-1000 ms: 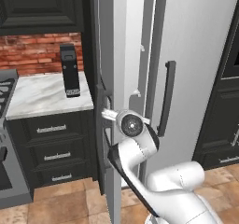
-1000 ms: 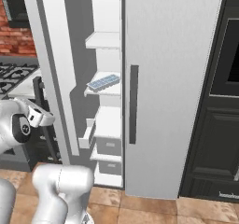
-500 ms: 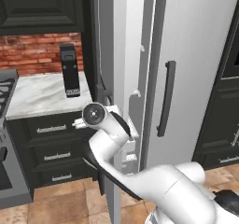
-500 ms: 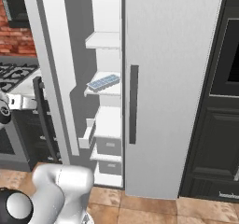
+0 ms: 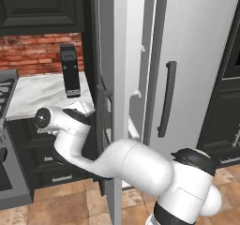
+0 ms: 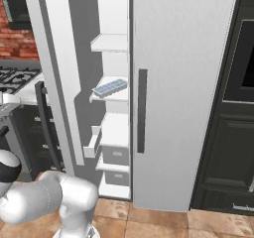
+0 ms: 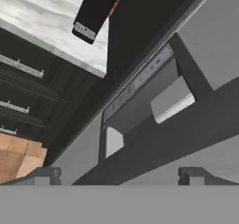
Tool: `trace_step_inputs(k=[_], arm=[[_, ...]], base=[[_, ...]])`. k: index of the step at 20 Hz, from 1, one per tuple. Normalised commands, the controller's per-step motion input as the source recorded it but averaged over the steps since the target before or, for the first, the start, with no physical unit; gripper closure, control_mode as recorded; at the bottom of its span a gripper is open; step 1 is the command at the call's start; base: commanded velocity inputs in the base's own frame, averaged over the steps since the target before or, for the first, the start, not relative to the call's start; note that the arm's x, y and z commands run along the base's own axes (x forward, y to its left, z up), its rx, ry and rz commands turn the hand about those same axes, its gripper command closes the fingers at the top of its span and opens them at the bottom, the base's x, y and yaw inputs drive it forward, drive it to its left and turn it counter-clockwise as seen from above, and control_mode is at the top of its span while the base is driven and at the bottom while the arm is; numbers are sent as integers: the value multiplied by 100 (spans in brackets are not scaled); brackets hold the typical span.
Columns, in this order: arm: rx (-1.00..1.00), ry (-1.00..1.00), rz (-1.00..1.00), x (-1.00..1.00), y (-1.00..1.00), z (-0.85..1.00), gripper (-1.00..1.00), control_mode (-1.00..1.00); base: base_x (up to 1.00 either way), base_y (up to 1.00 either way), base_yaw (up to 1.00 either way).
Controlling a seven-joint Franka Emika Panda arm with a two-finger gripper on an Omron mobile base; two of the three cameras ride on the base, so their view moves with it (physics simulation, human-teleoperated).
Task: The ice cube tray has been filled with water. Take the tray and place it in the freezer to make ice. Close the freezer door after placing the tray.
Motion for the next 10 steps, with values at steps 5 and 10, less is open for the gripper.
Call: trace_step_inputs(k=[5, 10], arm=[[-12, -5, 0, 15, 30, -37, -100, -100], [-10, -13, -2, 1, 0, -54, -100, -100]], base=[[0, 0, 0], [0, 0, 0]])
